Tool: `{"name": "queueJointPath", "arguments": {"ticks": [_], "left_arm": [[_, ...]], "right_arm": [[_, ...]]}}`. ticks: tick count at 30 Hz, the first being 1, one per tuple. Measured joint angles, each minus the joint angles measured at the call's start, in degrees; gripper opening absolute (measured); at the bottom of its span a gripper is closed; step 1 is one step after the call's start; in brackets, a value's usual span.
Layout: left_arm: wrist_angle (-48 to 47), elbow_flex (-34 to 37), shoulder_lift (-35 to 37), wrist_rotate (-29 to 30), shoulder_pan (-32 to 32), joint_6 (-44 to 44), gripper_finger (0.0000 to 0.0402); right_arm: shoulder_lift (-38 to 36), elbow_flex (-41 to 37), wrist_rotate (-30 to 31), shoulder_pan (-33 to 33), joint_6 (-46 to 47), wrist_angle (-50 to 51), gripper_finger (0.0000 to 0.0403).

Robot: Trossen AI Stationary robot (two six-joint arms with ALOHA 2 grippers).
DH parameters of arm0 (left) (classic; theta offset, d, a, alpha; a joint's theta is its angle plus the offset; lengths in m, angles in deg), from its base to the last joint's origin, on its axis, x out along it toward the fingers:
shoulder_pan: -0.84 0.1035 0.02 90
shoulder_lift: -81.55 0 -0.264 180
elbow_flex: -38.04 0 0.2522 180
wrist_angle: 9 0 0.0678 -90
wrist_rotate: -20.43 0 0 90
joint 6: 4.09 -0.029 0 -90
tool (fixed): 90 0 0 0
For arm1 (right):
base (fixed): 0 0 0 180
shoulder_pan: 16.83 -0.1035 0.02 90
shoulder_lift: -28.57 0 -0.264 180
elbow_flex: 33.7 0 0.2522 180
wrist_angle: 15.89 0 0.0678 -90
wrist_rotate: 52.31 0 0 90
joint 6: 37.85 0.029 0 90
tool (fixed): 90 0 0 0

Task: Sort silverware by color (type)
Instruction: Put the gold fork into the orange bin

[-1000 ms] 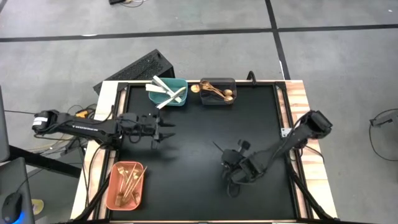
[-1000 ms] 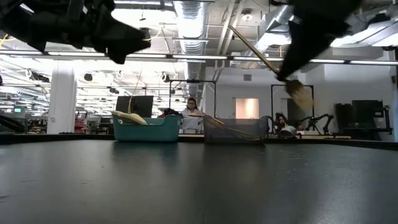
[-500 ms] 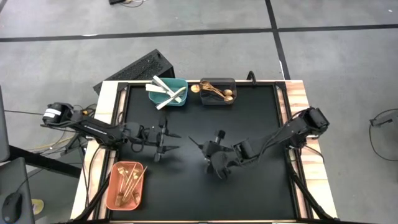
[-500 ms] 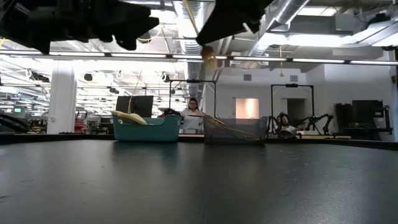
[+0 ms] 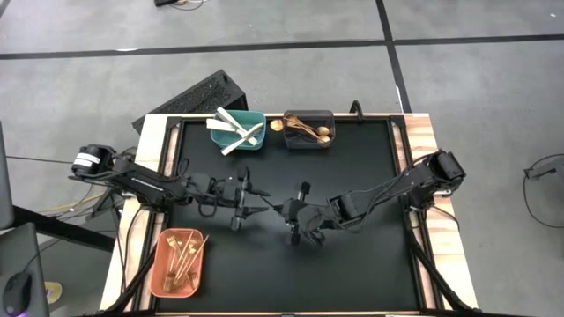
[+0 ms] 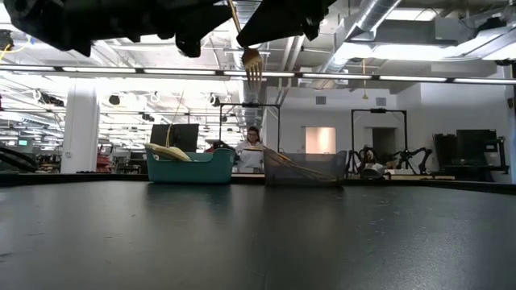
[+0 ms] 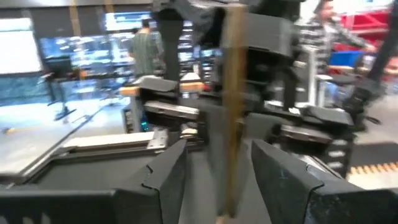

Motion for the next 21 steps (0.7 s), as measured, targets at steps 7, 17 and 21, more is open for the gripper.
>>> {"name": "queueJointPath", "arguments": {"ticks": [7, 17, 21], "left_arm": [[-0.2, -0.5, 0.0, 1.6, 0.1, 1.3, 0.0092], [-6.4, -2.2, 1.1, 6.8, -0.6, 6.1, 0.0005], [-33.9, -7.1, 6.1, 20.6, -3.1, 13.9, 0.0003]], "right_arm": [[0.0, 0.0, 0.3, 0.0, -0.1, 0.0, 0.0027], [0.0, -0.1, 2.0, 0.0, 0.9, -0.2, 0.0051], [-2.2, -0.2, 1.9, -1.4, -2.9, -4.8, 0.0090]]}}
